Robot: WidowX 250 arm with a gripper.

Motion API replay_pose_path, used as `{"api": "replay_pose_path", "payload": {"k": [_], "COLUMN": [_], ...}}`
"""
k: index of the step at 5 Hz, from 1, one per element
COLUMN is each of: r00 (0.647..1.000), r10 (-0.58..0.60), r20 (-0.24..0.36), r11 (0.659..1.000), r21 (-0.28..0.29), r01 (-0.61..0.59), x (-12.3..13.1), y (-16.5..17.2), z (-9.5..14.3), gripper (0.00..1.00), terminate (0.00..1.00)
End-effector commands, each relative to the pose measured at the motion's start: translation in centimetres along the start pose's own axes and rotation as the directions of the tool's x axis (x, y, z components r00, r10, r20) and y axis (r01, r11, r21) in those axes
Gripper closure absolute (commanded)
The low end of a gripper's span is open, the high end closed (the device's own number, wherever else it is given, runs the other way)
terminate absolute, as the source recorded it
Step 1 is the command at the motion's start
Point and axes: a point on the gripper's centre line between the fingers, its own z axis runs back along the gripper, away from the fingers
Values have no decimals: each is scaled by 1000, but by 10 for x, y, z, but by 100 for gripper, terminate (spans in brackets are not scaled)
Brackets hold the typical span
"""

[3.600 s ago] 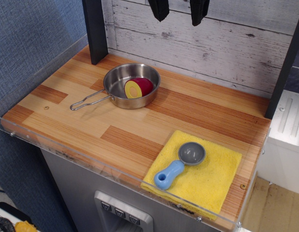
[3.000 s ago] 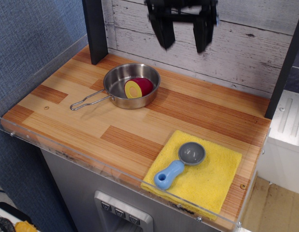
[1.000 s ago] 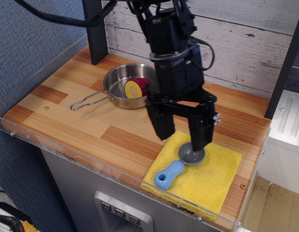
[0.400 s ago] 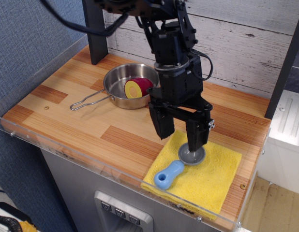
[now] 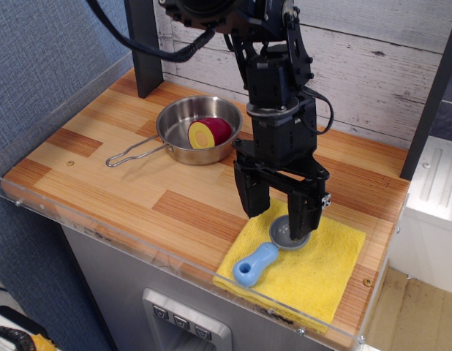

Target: Move the blue spoon to the left of the yellow cloth.

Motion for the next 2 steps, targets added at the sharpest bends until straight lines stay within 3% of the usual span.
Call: {"api": "replay_pose_path", "payload": {"k": [1, 2], "r00": [999, 996], "r10": [-45, -60], "r20": [-13, -62], "r11": [999, 998], "r21": [26, 28], "r01": [45, 61], "x": [-1, -7], "y": [-9, -11], "z": [1, -9], "gripper": [0, 0], "terminate": [0, 0]}}
